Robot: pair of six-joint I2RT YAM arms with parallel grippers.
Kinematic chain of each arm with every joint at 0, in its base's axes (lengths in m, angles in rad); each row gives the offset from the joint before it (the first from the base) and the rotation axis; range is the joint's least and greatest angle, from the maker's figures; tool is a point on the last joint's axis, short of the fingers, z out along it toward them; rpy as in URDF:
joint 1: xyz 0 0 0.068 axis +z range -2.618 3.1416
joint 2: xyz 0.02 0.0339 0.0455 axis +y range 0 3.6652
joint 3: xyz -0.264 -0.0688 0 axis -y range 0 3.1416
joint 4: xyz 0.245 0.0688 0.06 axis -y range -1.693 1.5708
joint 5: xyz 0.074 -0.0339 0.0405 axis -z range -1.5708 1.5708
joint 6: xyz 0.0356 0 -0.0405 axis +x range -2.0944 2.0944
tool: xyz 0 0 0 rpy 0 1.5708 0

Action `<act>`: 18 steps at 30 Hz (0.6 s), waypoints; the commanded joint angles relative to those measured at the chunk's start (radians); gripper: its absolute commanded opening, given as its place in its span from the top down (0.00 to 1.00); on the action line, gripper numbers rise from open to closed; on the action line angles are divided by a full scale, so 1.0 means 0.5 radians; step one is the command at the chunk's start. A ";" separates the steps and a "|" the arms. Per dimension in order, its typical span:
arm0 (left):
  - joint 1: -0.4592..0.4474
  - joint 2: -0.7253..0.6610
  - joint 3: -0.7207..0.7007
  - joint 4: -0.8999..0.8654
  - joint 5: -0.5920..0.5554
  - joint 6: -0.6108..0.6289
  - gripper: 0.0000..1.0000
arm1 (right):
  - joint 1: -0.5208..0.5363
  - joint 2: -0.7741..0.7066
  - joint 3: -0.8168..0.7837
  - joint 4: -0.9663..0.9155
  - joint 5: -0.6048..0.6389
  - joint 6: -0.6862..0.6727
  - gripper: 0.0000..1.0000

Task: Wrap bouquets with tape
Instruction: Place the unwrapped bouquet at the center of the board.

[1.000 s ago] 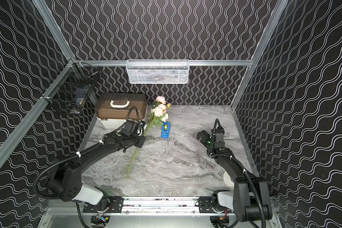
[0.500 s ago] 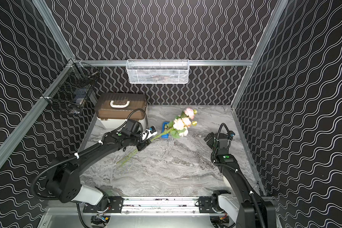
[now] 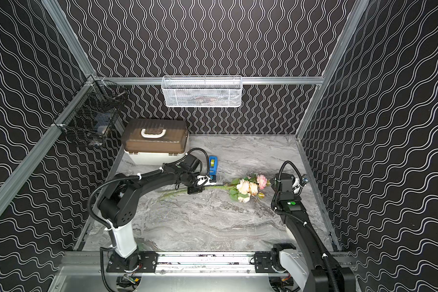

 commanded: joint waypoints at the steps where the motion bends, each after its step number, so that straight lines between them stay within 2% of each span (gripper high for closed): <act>1: -0.002 0.113 0.093 -0.032 -0.088 0.137 1.00 | 0.000 -0.024 -0.024 0.055 0.006 -0.024 0.01; 6: -0.003 0.188 0.147 -0.008 -0.132 0.147 1.00 | 0.000 0.004 -0.040 0.161 -0.123 -0.101 0.01; 11: 0.010 0.182 0.137 -0.010 -0.200 0.169 1.00 | 0.000 0.066 -0.039 0.320 -0.408 -0.231 0.01; 15: 0.066 0.163 0.108 0.012 -0.157 0.143 1.00 | 0.000 0.149 -0.016 0.408 -0.655 -0.309 0.01; 18: 0.106 0.143 0.116 0.014 -0.099 0.094 0.91 | 0.000 0.215 0.000 0.477 -0.842 -0.356 0.01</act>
